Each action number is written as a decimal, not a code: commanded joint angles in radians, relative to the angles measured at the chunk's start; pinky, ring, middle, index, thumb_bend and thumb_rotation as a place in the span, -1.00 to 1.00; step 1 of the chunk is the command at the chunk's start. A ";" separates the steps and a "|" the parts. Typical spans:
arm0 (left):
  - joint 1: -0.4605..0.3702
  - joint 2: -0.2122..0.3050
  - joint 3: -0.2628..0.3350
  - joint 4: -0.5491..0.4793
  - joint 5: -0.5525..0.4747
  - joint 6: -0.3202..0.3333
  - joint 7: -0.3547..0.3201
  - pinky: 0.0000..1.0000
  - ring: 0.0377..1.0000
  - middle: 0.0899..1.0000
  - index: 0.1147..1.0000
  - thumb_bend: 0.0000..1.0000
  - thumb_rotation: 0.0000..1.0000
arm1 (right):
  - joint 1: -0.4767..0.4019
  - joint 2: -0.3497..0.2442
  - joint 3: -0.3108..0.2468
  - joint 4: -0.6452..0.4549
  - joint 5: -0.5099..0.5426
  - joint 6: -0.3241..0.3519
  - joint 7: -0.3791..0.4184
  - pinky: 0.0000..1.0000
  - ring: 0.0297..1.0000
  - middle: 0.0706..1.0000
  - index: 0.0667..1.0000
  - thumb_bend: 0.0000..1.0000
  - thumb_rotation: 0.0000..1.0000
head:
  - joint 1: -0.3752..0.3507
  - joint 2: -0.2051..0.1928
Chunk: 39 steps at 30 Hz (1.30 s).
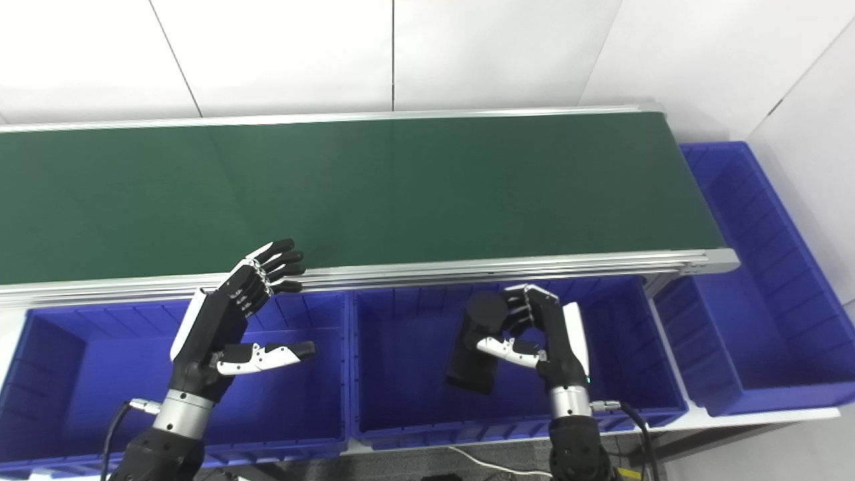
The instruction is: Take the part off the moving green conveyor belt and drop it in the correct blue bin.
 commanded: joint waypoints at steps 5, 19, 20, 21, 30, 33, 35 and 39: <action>-0.011 0.000 0.001 -0.021 0.000 -0.028 -0.007 0.41 0.55 0.60 0.62 0.40 -0.86 | -0.014 -0.008 0.008 -0.040 -0.020 -0.038 -0.022 -0.18 -0.17 -0.02 -0.06 0.03 -1.00 | 0.001 0.000; -0.008 -0.001 0.003 -0.026 0.008 -0.027 -0.004 0.40 0.53 0.58 0.62 0.42 -0.84 | -0.006 -0.024 0.026 -0.046 -0.044 -0.035 -0.021 0.27 0.47 0.51 0.44 0.86 -0.69 | 0.007 0.000; -0.008 -0.001 0.003 -0.025 0.007 -0.027 -0.005 0.40 0.53 0.58 0.61 0.42 -0.84 | -0.005 -0.024 0.027 -0.047 -0.041 -0.034 -0.019 0.29 0.49 0.52 0.44 0.87 -0.69 | 0.008 0.000; -0.008 -0.001 0.002 -0.024 0.006 -0.027 -0.006 0.41 0.54 0.59 0.62 0.42 -0.84 | -0.004 -0.025 0.027 -0.047 -0.037 -0.034 -0.017 0.32 0.51 0.53 0.45 0.88 -0.69 | 0.008 0.000; -0.007 -0.003 0.000 -0.022 0.001 -0.023 -0.008 0.41 0.53 0.59 0.62 0.42 -0.84 | 0.000 -0.032 0.032 -0.051 -0.026 -0.039 -0.012 0.32 0.52 0.56 0.48 0.92 -0.66 | 0.017 -0.005; -0.006 -0.006 -0.002 -0.019 0.001 -0.030 -0.008 0.41 0.54 0.60 0.63 0.42 -0.83 | 0.008 -0.036 0.037 -0.086 -0.015 -0.041 0.000 0.20 0.45 0.54 0.46 0.91 -0.58 | 0.033 -0.009; -0.007 -0.007 -0.004 -0.013 0.003 -0.038 -0.008 0.41 0.54 0.60 0.63 0.42 -0.84 | 0.017 -0.036 0.043 -0.130 0.011 -0.040 0.023 0.18 0.44 0.55 0.46 0.90 -0.56 | 0.045 -0.015; -0.005 -0.015 -0.010 -0.003 0.009 -0.048 -0.006 0.41 0.53 0.59 0.62 0.42 -0.87 | 0.032 -0.045 0.069 -0.249 0.097 -0.020 0.102 0.21 0.43 0.59 0.52 0.82 -0.53 | 0.079 -0.029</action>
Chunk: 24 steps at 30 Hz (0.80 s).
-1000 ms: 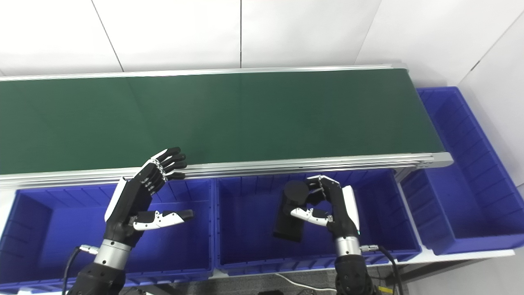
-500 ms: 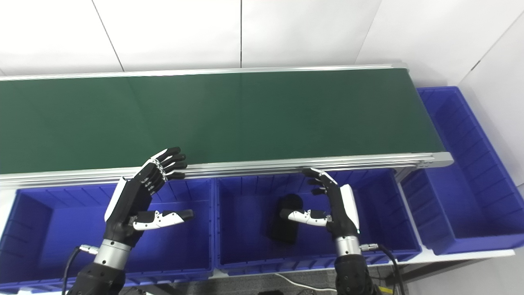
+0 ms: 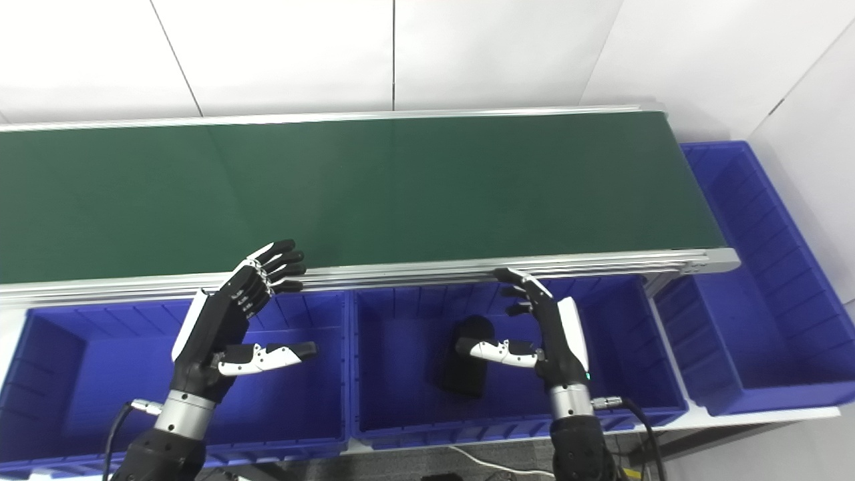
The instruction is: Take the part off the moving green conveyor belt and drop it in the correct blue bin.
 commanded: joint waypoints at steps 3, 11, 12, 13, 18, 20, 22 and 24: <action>-0.003 -0.013 -0.012 -0.014 0.010 -0.031 -0.003 0.42 0.54 0.60 0.62 0.42 -0.90 | -0.006 0.000 0.025 -0.136 0.089 0.017 0.073 0.25 0.45 0.62 0.54 0.84 -0.46 | 0.029 -0.009; -0.006 -0.019 -0.014 0.025 0.047 -0.065 0.009 0.44 0.56 0.61 0.62 0.46 -0.96 | -0.032 0.051 0.103 -0.243 0.198 0.057 0.161 0.28 0.47 0.65 0.55 0.91 -0.41 | 0.088 -0.030; -0.007 -0.019 -0.012 0.032 0.048 -0.072 0.009 0.44 0.56 0.61 0.62 0.46 -0.96 | -0.035 0.057 0.109 -0.243 0.199 0.054 0.165 0.28 0.47 0.65 0.55 0.91 -0.40 | 0.091 -0.031; -0.009 -0.020 -0.011 0.041 0.050 -0.080 0.009 0.44 0.56 0.61 0.61 0.47 -0.96 | -0.039 0.069 0.121 -0.242 0.196 0.051 0.167 0.28 0.47 0.65 0.55 0.91 -0.40 | 0.095 -0.033; -0.011 -0.023 -0.009 0.056 0.076 -0.086 0.015 0.44 0.55 0.59 0.60 0.48 -0.89 | -0.050 0.104 0.157 -0.223 0.190 0.043 0.180 0.29 0.48 0.67 0.55 0.93 -0.34 | 0.135 -0.042; -0.013 -0.026 -0.010 0.063 0.087 -0.088 0.018 0.42 0.54 0.60 0.60 0.48 -0.88 | -0.053 0.109 0.166 -0.212 0.193 0.044 0.187 0.31 0.50 0.69 0.56 0.93 -0.36 | 0.157 -0.044; -0.016 -0.029 -0.012 0.075 0.094 -0.091 0.019 0.42 0.55 0.60 0.60 0.48 -0.89 | -0.056 0.108 0.169 -0.194 0.198 0.034 0.194 0.33 0.51 0.71 0.57 0.92 -0.38 | 0.182 -0.045; -0.019 -0.033 -0.012 0.088 0.108 -0.100 0.025 0.41 0.54 0.61 0.60 0.48 -0.87 | -0.058 0.106 0.166 -0.173 0.201 0.024 0.198 0.34 0.52 0.71 0.57 0.92 -0.39 | 0.196 -0.043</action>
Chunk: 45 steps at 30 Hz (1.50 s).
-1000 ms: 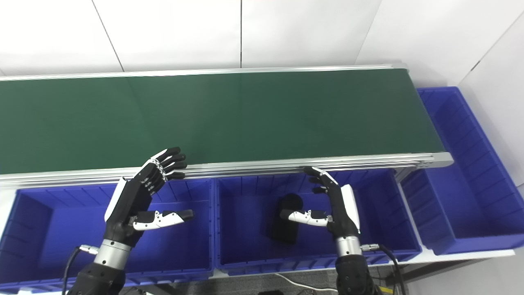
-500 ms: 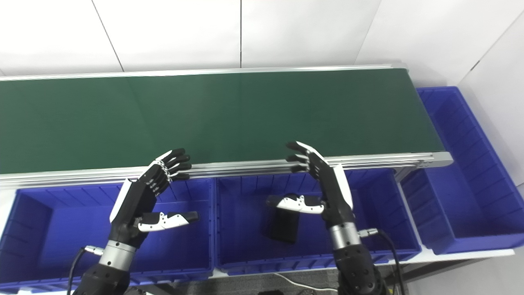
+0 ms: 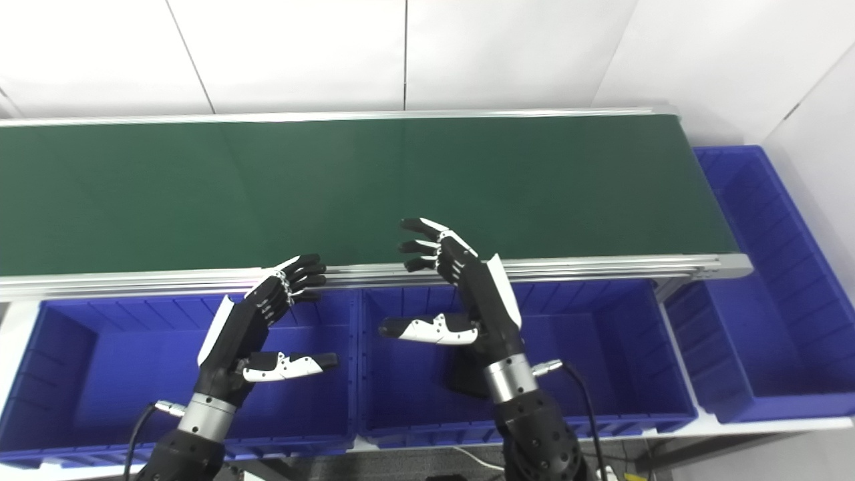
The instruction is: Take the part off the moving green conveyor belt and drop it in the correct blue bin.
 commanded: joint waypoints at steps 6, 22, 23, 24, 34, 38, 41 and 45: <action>-0.011 -0.009 0.000 -0.010 0.013 -0.045 0.014 0.40 0.55 0.62 0.60 0.48 -0.82 | -0.015 0.006 -0.004 0.042 -0.004 -0.057 0.000 0.34 0.51 0.69 0.58 0.90 -0.41 | 0.004 -0.003; -0.005 0.003 0.001 -0.002 0.019 -0.071 0.009 0.43 0.58 0.63 0.61 0.47 -0.86 | -0.003 0.015 -0.006 0.148 -0.027 -0.132 -0.019 0.33 0.51 0.69 0.56 0.88 -0.41 | -0.010 -0.030; -0.003 0.003 0.001 -0.002 0.019 -0.072 0.009 0.43 0.58 0.63 0.62 0.47 -0.87 | -0.003 0.013 -0.007 0.159 -0.027 -0.142 -0.020 0.33 0.51 0.69 0.56 0.86 -0.41 | -0.012 -0.035; -0.001 0.004 0.000 -0.004 0.019 -0.071 0.008 0.43 0.58 0.63 0.62 0.47 -0.87 | -0.003 0.012 -0.008 0.169 -0.029 -0.151 -0.022 0.33 0.51 0.69 0.56 0.86 -0.41 | -0.014 -0.041; 0.004 0.001 0.000 0.028 0.048 -0.104 0.023 0.39 0.57 0.63 0.61 0.48 -0.83 | 0.000 0.016 -0.014 0.233 -0.048 -0.206 -0.040 0.31 0.49 0.67 0.55 0.79 -0.46 | -0.049 -0.106; 0.004 0.004 -0.008 0.053 0.048 -0.111 0.036 0.41 0.58 0.63 0.61 0.48 -0.81 | 0.001 0.015 -0.018 0.255 -0.059 -0.229 -0.048 0.30 0.49 0.68 0.54 0.77 -0.53 | -0.052 -0.132; 0.003 0.007 -0.015 0.065 0.040 -0.112 0.042 0.45 0.60 0.64 0.61 0.47 -0.80 | -0.002 0.011 -0.017 0.263 -0.067 -0.236 -0.053 0.31 0.50 0.70 0.55 0.74 -0.51 | -0.049 -0.132; 0.003 0.011 -0.022 0.064 0.036 -0.112 0.048 0.46 0.60 0.64 0.61 0.46 -0.81 | -0.005 0.010 -0.017 0.264 -0.073 -0.236 -0.056 0.32 0.51 0.70 0.56 0.74 -0.50 | -0.049 -0.131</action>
